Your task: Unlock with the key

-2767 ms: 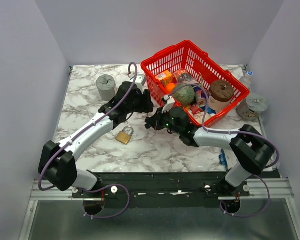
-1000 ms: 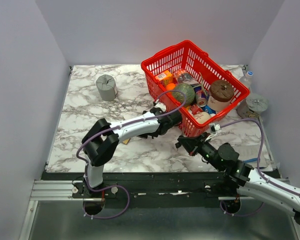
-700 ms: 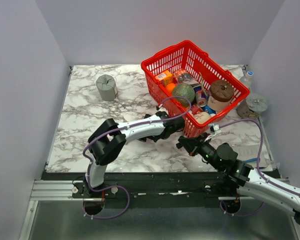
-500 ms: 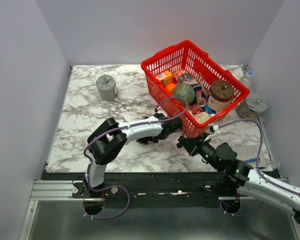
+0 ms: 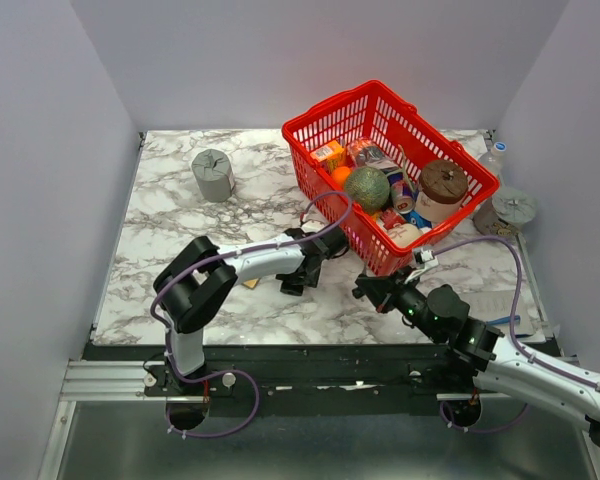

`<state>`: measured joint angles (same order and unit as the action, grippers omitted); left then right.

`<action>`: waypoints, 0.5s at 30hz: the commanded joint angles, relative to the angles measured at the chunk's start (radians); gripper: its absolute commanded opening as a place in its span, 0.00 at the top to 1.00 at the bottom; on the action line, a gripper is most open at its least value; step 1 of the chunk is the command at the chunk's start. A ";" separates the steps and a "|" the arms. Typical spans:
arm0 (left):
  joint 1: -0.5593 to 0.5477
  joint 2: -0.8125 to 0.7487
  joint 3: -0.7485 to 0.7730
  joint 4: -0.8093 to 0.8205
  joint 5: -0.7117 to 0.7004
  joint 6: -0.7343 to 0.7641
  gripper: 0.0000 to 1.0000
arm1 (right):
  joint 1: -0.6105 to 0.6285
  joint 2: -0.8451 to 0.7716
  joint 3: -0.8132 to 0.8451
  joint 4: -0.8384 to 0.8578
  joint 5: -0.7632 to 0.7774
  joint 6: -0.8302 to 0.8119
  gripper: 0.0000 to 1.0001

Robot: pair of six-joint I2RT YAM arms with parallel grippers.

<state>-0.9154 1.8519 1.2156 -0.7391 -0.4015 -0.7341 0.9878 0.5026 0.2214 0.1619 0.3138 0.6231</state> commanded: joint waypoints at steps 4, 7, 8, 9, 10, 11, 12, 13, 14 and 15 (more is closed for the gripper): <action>0.006 0.023 -0.103 0.119 0.154 -0.019 0.52 | -0.001 0.007 0.012 -0.009 0.015 0.001 0.99; 0.007 0.012 -0.128 0.135 0.171 -0.025 0.40 | -0.003 0.002 0.010 -0.009 0.015 0.004 0.99; 0.007 0.007 -0.134 0.142 0.184 -0.027 0.36 | -0.001 0.004 0.010 -0.009 0.016 0.004 0.99; 0.007 0.004 -0.142 0.156 0.191 -0.030 0.33 | -0.003 0.005 0.009 -0.009 0.016 0.006 0.99; 0.009 -0.002 -0.151 0.165 0.197 -0.031 0.31 | -0.003 0.005 0.009 -0.009 0.016 0.006 0.99; 0.010 -0.005 -0.157 0.171 0.204 -0.033 0.27 | -0.003 0.005 0.007 -0.010 0.015 0.006 0.99; 0.012 -0.005 -0.160 0.178 0.214 -0.036 0.25 | -0.003 0.005 0.007 -0.009 0.016 0.007 0.99; 0.013 -0.010 -0.163 0.179 0.219 -0.037 0.22 | -0.001 0.007 0.007 -0.009 0.016 0.009 0.99; 0.015 -0.013 -0.166 0.181 0.220 -0.039 0.19 | -0.003 0.004 0.006 -0.009 0.016 0.010 0.99; 0.016 -0.017 -0.169 0.182 0.224 -0.040 0.17 | -0.003 0.005 0.006 -0.009 0.015 0.009 0.99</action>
<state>-0.8967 1.7874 1.1114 -0.5644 -0.2890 -0.7540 0.9878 0.5095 0.2214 0.1600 0.3134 0.6258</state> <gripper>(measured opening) 0.785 0.034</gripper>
